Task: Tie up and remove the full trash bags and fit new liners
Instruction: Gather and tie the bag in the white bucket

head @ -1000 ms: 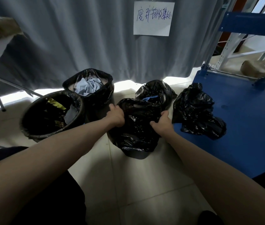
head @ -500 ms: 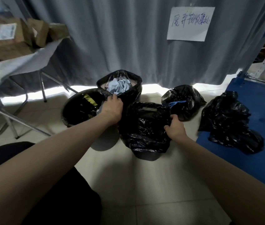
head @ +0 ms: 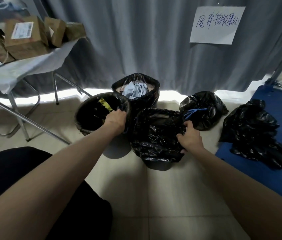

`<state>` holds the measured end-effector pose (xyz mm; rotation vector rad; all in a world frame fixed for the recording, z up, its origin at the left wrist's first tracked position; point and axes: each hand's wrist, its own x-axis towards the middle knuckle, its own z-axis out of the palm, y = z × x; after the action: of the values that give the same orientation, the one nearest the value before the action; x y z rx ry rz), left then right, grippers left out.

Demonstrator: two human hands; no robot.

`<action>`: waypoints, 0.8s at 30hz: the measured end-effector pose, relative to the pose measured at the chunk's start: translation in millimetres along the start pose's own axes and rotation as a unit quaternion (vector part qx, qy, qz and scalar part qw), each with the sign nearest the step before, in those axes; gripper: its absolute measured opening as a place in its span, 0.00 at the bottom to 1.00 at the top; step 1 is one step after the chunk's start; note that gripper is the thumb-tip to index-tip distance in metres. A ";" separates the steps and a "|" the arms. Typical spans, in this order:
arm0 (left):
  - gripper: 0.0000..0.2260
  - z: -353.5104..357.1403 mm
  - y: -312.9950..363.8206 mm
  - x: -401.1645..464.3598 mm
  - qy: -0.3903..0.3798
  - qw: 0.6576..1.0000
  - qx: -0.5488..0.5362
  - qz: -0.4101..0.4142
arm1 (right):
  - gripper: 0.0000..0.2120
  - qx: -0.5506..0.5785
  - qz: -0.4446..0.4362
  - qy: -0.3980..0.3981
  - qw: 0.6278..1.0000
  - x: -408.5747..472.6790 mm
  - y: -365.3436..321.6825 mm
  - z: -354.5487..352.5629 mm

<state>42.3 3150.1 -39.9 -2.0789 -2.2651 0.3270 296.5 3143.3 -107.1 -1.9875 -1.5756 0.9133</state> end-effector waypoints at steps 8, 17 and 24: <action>0.13 1.2 -3.1 -18.6 -0.032 0.999 0.019 0.012 | 0.15 0.084 0.007 0.021 0.996 11.2 -20.1 15.1; 0.18 5.4 -16.1 -36.2 -0.082 0.996 0.029 -0.004 | 0.09 0.281 0.050 0.036 0.958 21.7 -42.6 58.2; 0.14 4.3 -16.8 -44.3 -0.102 0.995 0.008 -0.012 | 0.08 0.351 0.072 0.036 0.933 38.9 -61.4 80.7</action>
<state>29.3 3104.4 -36.2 -2.0965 -2.3854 0.5787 201.6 3191.6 -128.4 -1.5935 -0.8770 1.2306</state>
